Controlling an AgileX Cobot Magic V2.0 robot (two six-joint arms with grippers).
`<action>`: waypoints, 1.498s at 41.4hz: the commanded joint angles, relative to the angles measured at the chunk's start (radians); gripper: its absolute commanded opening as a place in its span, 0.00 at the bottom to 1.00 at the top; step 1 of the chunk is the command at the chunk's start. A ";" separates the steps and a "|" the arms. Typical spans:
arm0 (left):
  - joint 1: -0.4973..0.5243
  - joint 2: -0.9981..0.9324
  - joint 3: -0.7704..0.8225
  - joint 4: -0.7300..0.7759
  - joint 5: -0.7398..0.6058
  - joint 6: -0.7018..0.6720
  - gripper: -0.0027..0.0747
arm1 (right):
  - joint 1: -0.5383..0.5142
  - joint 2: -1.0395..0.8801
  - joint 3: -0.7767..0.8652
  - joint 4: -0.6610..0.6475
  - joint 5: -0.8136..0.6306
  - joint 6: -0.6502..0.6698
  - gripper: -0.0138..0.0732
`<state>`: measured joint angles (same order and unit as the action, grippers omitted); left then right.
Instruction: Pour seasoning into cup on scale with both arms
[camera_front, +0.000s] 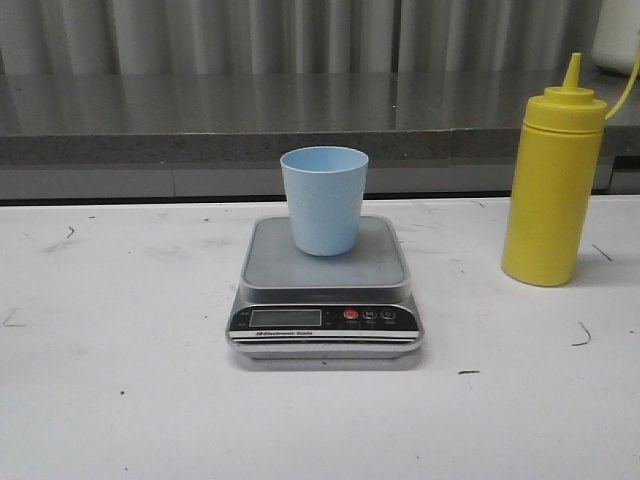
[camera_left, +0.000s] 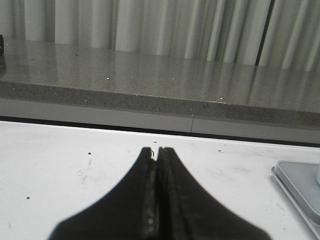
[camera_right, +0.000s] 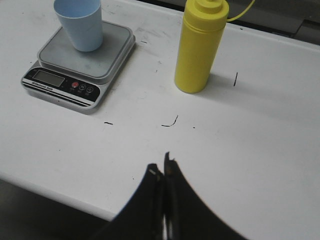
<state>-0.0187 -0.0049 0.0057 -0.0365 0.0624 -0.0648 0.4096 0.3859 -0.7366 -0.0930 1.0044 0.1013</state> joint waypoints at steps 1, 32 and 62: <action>-0.019 -0.017 0.023 -0.010 -0.086 -0.002 0.01 | -0.008 0.006 -0.024 -0.003 -0.064 -0.008 0.02; -0.030 -0.017 0.023 -0.010 -0.086 -0.002 0.01 | -0.008 0.006 -0.024 -0.003 -0.064 -0.008 0.02; -0.030 -0.017 0.023 -0.010 -0.086 -0.002 0.01 | -0.314 -0.341 0.516 0.057 -0.788 -0.165 0.02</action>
<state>-0.0416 -0.0049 0.0057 -0.0365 0.0624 -0.0648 0.1314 0.0627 -0.2521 -0.0339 0.4074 -0.0472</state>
